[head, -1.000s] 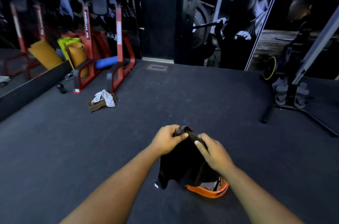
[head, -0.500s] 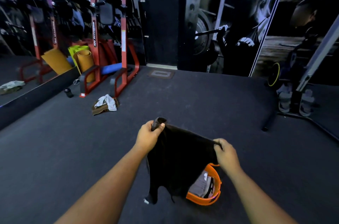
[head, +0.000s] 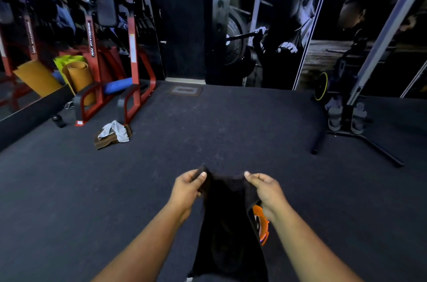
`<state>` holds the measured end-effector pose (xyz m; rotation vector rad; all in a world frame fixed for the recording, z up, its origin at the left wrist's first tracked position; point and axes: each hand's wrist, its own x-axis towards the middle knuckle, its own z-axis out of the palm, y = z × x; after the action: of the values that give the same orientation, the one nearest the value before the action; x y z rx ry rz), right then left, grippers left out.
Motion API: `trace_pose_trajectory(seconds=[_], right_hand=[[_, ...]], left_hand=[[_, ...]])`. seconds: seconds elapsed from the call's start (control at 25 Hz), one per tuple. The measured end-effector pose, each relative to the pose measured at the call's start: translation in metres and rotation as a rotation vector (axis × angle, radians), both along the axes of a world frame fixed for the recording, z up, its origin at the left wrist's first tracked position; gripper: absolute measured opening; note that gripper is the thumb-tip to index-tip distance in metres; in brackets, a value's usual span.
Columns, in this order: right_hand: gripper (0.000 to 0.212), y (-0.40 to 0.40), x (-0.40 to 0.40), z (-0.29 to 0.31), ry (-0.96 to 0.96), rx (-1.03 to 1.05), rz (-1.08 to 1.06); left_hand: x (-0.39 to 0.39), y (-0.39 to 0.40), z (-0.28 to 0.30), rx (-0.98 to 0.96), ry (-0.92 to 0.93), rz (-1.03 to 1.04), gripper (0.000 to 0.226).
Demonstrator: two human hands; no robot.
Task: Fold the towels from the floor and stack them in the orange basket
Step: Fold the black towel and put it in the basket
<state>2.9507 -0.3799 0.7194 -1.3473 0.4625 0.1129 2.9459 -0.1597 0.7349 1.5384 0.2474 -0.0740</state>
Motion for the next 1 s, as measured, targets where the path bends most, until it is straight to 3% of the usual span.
trace_pose_trajectory(seconds=[0.12,0.24,0.4,0.52,0.64,0.8,1.0], right_hand=[[0.01,0.025,0.001,0.007,-0.003,0.064,0.02],[0.006,0.039,0.0,0.016,-0.035,0.047,0.046],[0.021,0.046,-0.005,0.021,-0.081,-0.025,0.059],[0.012,0.048,-0.009,0.029,-0.105,0.009,0.057],[0.009,0.046,-0.009,0.028,-0.102,0.059,0.041],[0.01,0.046,-0.013,0.028,-0.107,0.029,0.081],[0.013,0.044,-0.017,0.03,-0.157,-0.082,0.175]], left_hand=[[-0.002,-0.013,-0.001,-0.023,-0.063,-0.084,0.028],[-0.004,-0.019,-0.002,-0.016,-0.067,-0.033,0.027],[-0.011,-0.027,-0.004,-0.076,-0.072,-0.086,0.019],[-0.01,-0.026,-0.008,-0.083,-0.106,-0.211,0.052],[-0.013,-0.024,-0.013,0.14,-0.203,-0.307,0.089],[-0.012,-0.018,-0.01,0.361,-0.367,-0.231,0.08],[-0.008,-0.006,0.0,0.49,-0.447,-0.342,0.069]])
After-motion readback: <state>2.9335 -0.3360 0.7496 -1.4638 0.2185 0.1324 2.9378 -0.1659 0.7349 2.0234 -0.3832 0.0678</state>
